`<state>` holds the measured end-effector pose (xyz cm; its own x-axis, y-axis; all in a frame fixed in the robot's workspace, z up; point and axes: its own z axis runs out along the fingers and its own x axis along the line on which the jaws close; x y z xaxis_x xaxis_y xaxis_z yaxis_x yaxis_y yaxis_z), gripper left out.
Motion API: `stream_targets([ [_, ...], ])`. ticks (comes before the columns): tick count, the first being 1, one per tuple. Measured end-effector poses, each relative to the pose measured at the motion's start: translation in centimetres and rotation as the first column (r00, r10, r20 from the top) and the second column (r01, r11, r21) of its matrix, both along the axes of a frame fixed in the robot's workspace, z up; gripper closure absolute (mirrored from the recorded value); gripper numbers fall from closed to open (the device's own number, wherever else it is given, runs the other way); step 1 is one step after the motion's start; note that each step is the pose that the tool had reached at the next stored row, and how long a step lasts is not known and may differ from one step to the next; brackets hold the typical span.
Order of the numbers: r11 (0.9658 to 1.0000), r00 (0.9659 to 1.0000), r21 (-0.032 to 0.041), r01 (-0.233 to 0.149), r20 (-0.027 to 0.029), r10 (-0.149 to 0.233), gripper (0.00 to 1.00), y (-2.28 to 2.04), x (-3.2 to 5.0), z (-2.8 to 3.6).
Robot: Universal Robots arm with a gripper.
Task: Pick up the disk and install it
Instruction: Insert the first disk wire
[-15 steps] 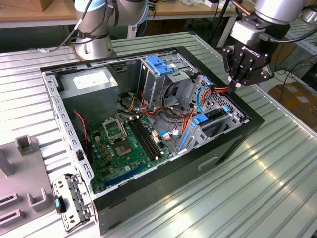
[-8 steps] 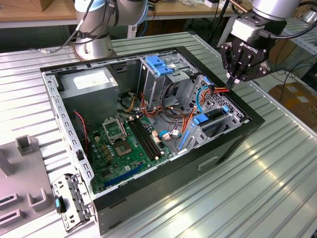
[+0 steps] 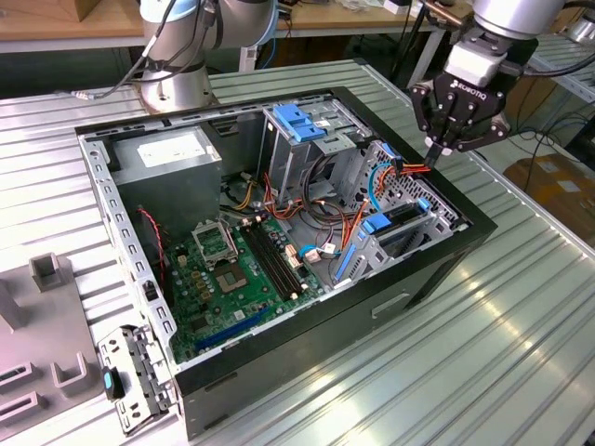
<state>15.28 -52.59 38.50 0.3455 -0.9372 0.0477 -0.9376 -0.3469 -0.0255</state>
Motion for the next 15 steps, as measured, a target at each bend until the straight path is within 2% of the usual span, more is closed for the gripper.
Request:
stream_targets([
  [2, 0.9989, 0.9989, -0.0001, -0.047, 0.0000, 0.047, 0.89, 0.00, 0.00, -0.01],
  [4, 0.9957, 0.9957, -0.0001, -0.093, 0.0000, 0.093, 0.89, 0.00, 0.00, -0.02],
  [6, 0.9911, 0.9911, 0.0000, -0.133, 0.0000, 0.133, 0.89, 0.00, 0.00, -0.04],
  [9, 0.9806, 0.9806, 0.0000, -0.196, 0.0000, 0.196, 0.89, 0.00, 0.01, -0.06],
  [11, 0.9723, 0.9723, 0.0000, -0.234, 0.0000, 0.234, 0.89, 0.00, 0.01, -0.07],
  [13, 0.9568, 0.9568, 0.0001, -0.291, 0.0000, 0.291, 0.89, 0.00, 0.06, -0.10],
  [15, 0.9455, 0.9455, 0.0001, -0.326, 0.0000, 0.326, 0.89, 0.00, 0.10, -0.14],
])
